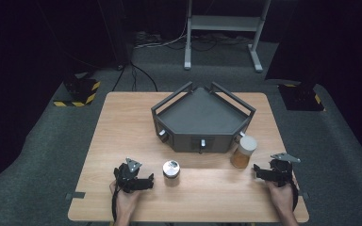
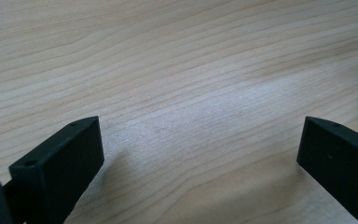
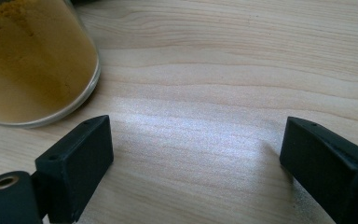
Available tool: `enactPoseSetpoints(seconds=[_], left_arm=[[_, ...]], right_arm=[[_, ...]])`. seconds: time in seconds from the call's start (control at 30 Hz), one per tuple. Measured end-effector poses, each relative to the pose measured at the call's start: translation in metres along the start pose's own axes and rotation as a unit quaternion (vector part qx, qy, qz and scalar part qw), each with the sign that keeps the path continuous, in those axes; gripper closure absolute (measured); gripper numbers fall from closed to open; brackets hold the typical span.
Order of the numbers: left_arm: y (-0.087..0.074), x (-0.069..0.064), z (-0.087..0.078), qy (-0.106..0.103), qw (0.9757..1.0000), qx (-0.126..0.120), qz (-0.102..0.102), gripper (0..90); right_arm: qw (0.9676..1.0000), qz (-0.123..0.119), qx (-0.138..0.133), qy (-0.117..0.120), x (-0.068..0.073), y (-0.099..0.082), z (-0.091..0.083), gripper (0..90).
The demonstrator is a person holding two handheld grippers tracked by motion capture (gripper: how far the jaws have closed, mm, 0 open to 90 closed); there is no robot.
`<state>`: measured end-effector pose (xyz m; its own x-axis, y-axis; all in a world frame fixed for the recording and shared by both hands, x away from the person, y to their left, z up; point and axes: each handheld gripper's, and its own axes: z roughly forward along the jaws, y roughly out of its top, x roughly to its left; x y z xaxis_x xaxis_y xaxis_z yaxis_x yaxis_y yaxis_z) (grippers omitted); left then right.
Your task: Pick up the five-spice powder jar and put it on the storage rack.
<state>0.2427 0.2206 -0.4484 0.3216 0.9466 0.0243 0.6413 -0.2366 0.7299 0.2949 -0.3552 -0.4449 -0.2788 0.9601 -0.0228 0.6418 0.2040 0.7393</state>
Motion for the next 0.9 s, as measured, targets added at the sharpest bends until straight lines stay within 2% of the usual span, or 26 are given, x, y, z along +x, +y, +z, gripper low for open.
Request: enactPoseSetpoints(seconds=[0.17, 0.33, 0.6, 0.9], left_arm=[[0.000, 0.002, -0.008, -0.021, 0.9996, 0.002, 0.019, 0.5], [-0.002, 0.005, -0.013, -0.054, 0.9980, 0.002, 0.031, 0.5], [0.000, -0.003, -0.011, -0.099, 0.9925, 0.003, 0.072, 0.7], [0.004, -0.014, -0.004, -0.132, 0.9874, -0.008, 0.086, 1.2]], right_arm=[[1.0000, 0.000, 0.000, 0.000, 0.000, 0.000, 0.000, 9.6], [1.0000, 0.000, 0.000, 0.000, 0.000, 0.000, 0.000, 9.6], [1.0000, 0.000, 0.000, 0.000, 0.000, 0.000, 0.000, 9.3], [1.0000, 0.002, 0.001, -0.001, 0.000, 0.001, 0.000, 9.1]])
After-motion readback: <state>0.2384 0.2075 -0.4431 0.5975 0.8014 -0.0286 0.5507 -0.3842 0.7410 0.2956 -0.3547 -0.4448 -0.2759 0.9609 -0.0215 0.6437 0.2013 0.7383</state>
